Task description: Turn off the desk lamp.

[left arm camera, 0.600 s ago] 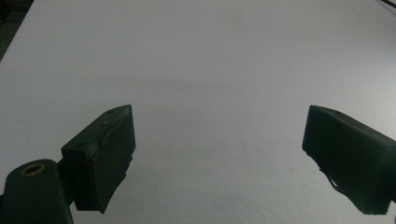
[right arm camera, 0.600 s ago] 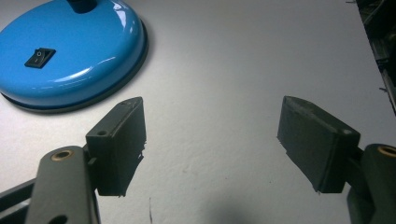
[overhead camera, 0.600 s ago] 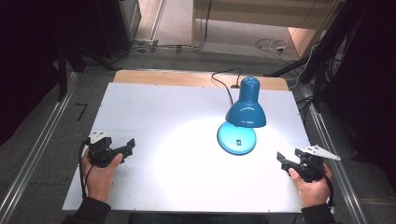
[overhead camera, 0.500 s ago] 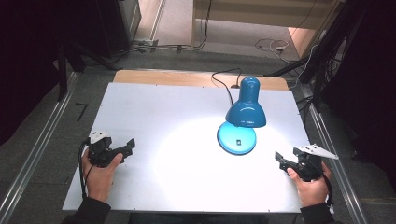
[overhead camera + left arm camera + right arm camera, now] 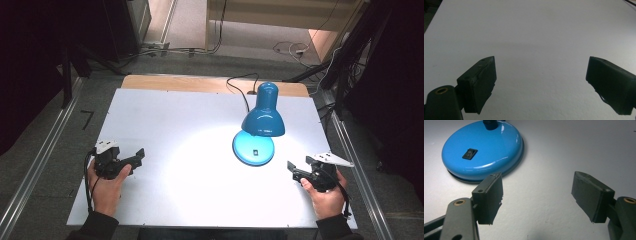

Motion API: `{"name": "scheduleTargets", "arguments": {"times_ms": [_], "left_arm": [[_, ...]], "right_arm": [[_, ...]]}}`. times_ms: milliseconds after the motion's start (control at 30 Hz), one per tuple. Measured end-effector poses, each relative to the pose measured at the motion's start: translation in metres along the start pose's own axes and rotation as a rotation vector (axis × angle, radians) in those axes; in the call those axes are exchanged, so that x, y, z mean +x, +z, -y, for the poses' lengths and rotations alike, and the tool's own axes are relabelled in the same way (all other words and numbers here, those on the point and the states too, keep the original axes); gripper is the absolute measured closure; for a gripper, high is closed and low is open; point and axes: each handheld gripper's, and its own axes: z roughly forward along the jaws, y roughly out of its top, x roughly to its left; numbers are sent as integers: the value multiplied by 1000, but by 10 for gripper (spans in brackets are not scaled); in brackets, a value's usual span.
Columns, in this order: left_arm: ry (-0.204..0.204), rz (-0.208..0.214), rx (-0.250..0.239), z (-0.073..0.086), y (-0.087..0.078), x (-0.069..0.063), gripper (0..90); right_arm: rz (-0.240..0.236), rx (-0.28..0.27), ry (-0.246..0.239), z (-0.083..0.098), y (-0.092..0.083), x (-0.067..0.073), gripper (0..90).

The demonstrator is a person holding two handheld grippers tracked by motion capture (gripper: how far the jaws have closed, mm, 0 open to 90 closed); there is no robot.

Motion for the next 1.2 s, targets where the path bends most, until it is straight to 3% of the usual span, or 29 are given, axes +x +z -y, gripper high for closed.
{"name": "scheduleTargets", "arguments": {"times_ms": [1200], "left_arm": [[1,3,-3,0,-1,1,105]], "right_arm": [[-42,1,-34,-12,16,20,239]]}}
